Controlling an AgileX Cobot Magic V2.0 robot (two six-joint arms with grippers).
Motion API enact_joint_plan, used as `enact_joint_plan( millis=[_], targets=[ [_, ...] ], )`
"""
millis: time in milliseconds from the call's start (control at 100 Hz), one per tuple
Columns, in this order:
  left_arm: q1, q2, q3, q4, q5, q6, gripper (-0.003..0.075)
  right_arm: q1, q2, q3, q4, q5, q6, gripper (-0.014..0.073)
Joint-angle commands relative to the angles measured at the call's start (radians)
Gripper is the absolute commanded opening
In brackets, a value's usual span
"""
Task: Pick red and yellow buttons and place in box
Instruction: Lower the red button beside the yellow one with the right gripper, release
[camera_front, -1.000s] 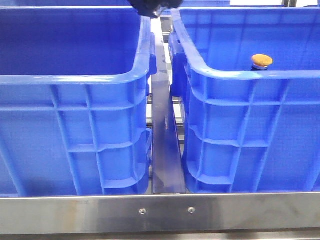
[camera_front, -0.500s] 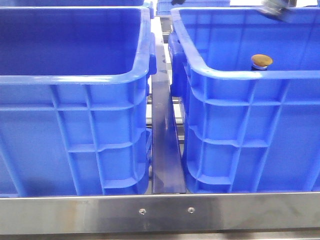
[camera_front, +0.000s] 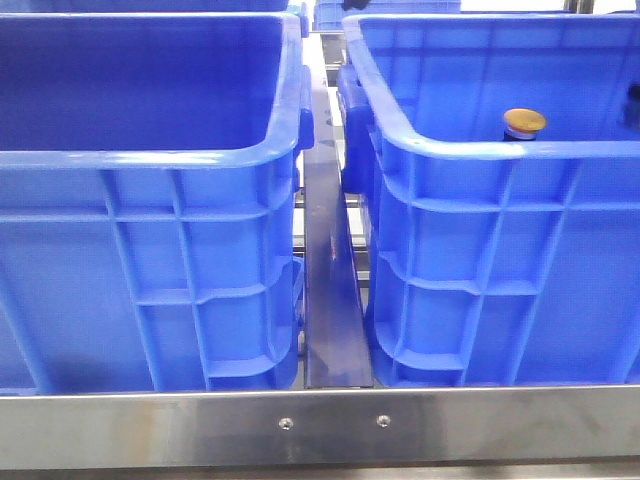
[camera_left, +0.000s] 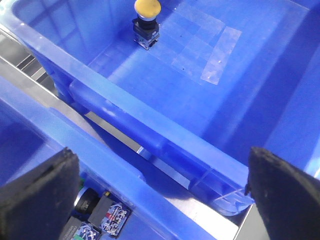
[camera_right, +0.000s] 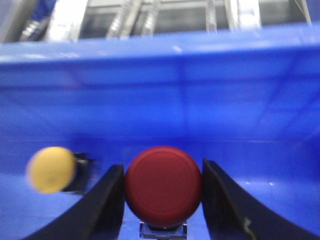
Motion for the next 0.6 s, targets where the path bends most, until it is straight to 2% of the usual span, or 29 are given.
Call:
enact_joint_plan(
  millis=[0, 200, 590],
  targets=[
    [-0.008, -0.034, -0.035, -0.005, -0.067, -0.001, 0.0619, 0.014, -0.007, -0.028, 0.023, -0.078, -0.014, 0.0150],
    [-0.008, -0.034, -0.035, -0.005, -0.067, -0.001, 0.0619, 0.061, 0.068, -0.028, 0.023, -0.218, -0.025, 0.0150],
    [-0.008, -0.034, -0.035, -0.005, -0.067, -0.001, 0.0619, 0.104, 0.107, -0.028, 0.067, -0.287, -0.024, 0.0150]
  ],
)
